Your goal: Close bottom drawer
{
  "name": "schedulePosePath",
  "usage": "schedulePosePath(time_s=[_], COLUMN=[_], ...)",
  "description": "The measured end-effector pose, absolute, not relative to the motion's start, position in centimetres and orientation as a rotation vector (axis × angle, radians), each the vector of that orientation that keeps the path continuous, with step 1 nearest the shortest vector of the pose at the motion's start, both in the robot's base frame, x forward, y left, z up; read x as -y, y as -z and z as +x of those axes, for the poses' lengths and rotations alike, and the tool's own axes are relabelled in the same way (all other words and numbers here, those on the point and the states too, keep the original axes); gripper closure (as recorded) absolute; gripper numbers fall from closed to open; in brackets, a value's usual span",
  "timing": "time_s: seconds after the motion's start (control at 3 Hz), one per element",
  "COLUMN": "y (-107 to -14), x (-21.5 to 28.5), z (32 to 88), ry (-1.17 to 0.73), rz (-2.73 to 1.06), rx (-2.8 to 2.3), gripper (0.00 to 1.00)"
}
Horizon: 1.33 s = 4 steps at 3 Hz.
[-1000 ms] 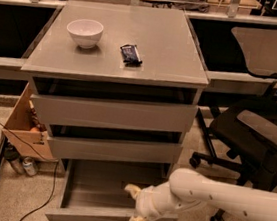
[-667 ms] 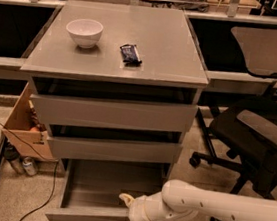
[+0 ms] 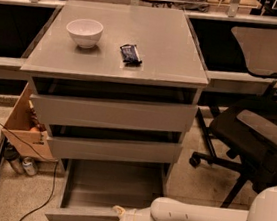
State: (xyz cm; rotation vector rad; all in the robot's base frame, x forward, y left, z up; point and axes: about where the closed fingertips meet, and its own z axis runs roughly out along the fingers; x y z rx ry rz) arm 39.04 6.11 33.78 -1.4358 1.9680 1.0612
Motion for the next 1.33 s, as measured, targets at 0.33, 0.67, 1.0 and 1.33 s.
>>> schedulePosePath(time_s=[0.33,0.67,1.0,1.33], y=[-29.6,-26.1,-22.0,-20.2], x=[-7.6,-8.5,-8.8,-9.1], z=[38.1,36.7,34.2,33.8], ry=[-1.13,-1.201,-1.325,-1.443], rz=[-1.402,-1.379,-1.37,-1.356], rx=[-2.048,-2.113,-2.206,-2.285], gripper=[0.0,0.0,0.0,0.0])
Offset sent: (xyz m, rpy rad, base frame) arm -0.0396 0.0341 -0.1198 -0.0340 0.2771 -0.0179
